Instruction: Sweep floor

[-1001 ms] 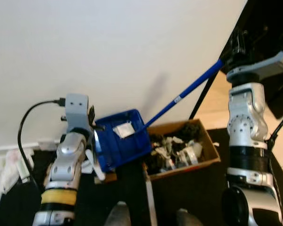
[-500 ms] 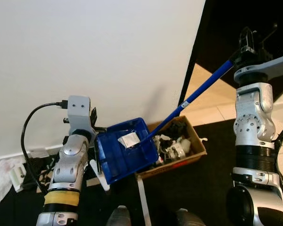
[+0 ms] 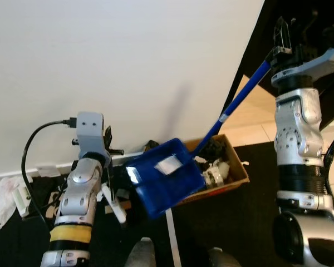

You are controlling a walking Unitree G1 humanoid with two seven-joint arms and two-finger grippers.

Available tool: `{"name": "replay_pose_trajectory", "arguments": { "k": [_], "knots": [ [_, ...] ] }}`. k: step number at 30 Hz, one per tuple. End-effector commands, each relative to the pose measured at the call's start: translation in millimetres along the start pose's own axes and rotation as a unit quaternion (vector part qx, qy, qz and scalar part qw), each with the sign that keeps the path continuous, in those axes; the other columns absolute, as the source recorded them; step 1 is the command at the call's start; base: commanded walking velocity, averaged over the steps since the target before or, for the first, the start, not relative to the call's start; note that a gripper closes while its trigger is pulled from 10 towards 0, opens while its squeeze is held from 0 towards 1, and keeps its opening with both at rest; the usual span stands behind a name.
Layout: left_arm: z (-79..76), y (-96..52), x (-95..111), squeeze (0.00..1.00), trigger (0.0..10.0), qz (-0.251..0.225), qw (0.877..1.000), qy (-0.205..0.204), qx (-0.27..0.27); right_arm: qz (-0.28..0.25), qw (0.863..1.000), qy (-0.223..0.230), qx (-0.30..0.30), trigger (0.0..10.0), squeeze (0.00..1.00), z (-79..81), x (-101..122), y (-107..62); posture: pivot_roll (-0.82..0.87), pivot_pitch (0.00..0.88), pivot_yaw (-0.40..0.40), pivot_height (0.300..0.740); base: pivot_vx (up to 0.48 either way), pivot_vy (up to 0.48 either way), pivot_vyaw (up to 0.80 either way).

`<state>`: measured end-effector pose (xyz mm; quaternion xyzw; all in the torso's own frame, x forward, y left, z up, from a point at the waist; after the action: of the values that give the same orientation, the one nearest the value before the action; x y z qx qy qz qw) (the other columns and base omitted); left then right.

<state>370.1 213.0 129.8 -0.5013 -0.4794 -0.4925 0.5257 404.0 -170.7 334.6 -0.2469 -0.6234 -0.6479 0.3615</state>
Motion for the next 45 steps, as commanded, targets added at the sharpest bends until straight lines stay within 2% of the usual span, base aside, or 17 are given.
{"name": "replay_pose_trajectory", "arguments": {
  "k": [1, 3, 5, 11, 12, 13, 14, 18, 22, 26, 28, 29, 30, 32, 34, 40, 45],
  "knots": [
    [-2.1, -1.7, 0, 0.00, 10.0, -0.006, 1.000, -0.003, -0.002, -0.041, 0.999, -0.027, 0.016, 10.0, 0.00, 4.5, 17, 6.3, 0.22, 0.109, -0.018, 0.740, 0.000, 0.000, 0.00],
    [-1.3, -2.8, -1, 0.00, 10.0, -0.005, 1.000, -0.005, -0.002, -0.057, 0.996, -0.060, 0.033, 10.0, 0.00, 10.2, 22, 9.7, 0.23, 0.109, -0.019, 0.740, 0.000, 0.000, 0.00],
    [-1.4, -3.3, -3, 0.00, 10.0, -0.003, 1.000, -0.006, -0.002, -0.075, 0.988, -0.115, 0.071, 10.0, 0.00, 28.8, 26, 13.0, 0.23, 0.108, -0.021, 0.740, 0.000, 0.000, 0.00],
    [-2.8, -5.1, -6, 0.00, 10.0, -0.001, 1.000, -0.008, -0.004, -0.105, 0.967, -0.188, 0.135, 10.0, 0.00, 67.3, 23, 13.0, 0.24, 0.108, -0.027, 0.740, 0.000, 0.000, 0.00],
    [-2.8, -5.1, -6, 0.00, 10.0, -0.001, 1.000, -0.008, -0.004, -0.105, 0.967, -0.188, 0.135, 10.0, 0.00, 67.3, 23, 13.0, 0.24, 0.108, -0.027, 0.740, 0.000, 0.000, 0.00],
    [-3.6, -6.4, -8, 0.00, 10.0, 0.000, 1.000, -0.009, -0.005, -0.118, 0.958, -0.213, 0.154, 10.0, 0.00, 80.0, 22, 11.4, 0.24, 0.108, -0.029, 0.740, 0.000, 0.000, 0.00],
    [-3.6, -6.4, -8, 0.00, 10.0, 0.000, 1.000, -0.009, -0.005, -0.118, 0.958, -0.213, 0.154, 10.0, 0.00, 80.0, 22, 11.4, 0.24, 0.108, -0.029, 0.740, 0.000, 0.000, 0.00],
    [-5.0, -11.5, -13, 0.00, 10.0, 0.004, 1.000, -0.012, -0.007, -0.155, 0.937, -0.251, 0.187, 10.0, 0.00, 109.0, 18, 6.2, 0.25, 0.109, -0.033, 0.740, 0.000, 0.000, 0.00],
    [-6.2, -15.4, -17, 0.00, 10.0, 0.008, 1.000, -0.015, -0.006, -0.218, 0.900, -0.312, 0.212, 10.0, 0.00, 135.9, 22, -5.9, 0.26, 0.111, -0.046, 0.740, 0.000, 0.000, 0.00],
    [-7.7, -16.2, -18, 0.00, 10.0, 0.008, 1.000, -0.017, -0.007, -0.235, 0.894, -0.312, 0.221, 10.0, 0.00, 146.3, 24, -9.9, 0.26, 0.111, -0.048, 0.740, 0.000, 0.000, 0.00],
    [-10.6, -16.4, -19, 0.00, 10.0, 0.008, 1.000, -0.019, -0.009, -0.268, 0.873, -0.315, 0.258, 10.0, 0.00, 170.9, 25, -20.0, 0.26, 0.107, -0.051, 0.740, 0.000, 0.000, 0.00],
    [-10.6, -16.4, -19, 0.00, 10.0, 0.008, 1.000, -0.019, -0.009, -0.268, 0.873, -0.315, 0.258, 10.0, 0.00, 170.9, 25, -20.0, 0.26, 0.107, -0.051, 0.740, 0.000, 0.000, 0.00],
    [-12.1, -16.4, -19, 0.00, 10.0, 0.009, 1.000, -0.020, -0.011, -0.286, 0.856, -0.318, 0.291, 10.0, 0.00, 188.1, 23, -28.6, 0.26, 0.104, -0.051, 0.740, 0.000, 0.000, 0.00],
    [-12.7, -16.3, -20, 0.00, 10.0, 0.009, 1.000, -0.020, -0.012, -0.294, 0.848, -0.317, 0.305, 10.0, 0.00, 195.6, 21, -32.9, 0.26, 0.104, -0.051, 0.740, 0.000, 0.000, 0.00],
    [-14.7, -16.0, -19, 0.00, 10.0, 0.007, 1.000, -0.020, -0.014, -0.313, 0.834, -0.299, 0.343, 10.0, 0.00, 215.6, 20, -47.7, 0.27, 0.100, -0.058, 0.740, 0.000, 0.000, 0.00],
    [-15.9, -18.4, -20, 0.00, 10.0, 0.006, 1.000, -0.022, -0.013, -0.344, 0.811, -0.289, 0.375, 10.0, 0.00, 234.4, 18, -64.9, 0.29, 0.098, -0.069, 0.740, 0.000, 0.000, 0.00],
    [-16.0, -19.9, -21, 0.00, 10.0, 0.007, 1.000, -0.023, -0.011, -0.350, 0.812, -0.293, 0.365, 10.0, 0.00, 232.2, 21, -59.9, 0.28, 0.098, -0.070, 0.740, 0.000, 0.000, 0.00]
  ]
}}
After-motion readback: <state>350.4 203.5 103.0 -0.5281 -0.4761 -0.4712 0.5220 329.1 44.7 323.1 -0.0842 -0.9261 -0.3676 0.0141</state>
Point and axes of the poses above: a point about 5 cm out from each wrist's last joint towards the gripper, its own y axis pointing out of the wrist towards the gripper, its own x axis along the axis of the wrist's last joint, z = x × y, the point moved 6 cm from there along y, pointing out of the wrist towards the gripper, and after that the axes turned 3 degrees about -y, right-handed, at the moved point
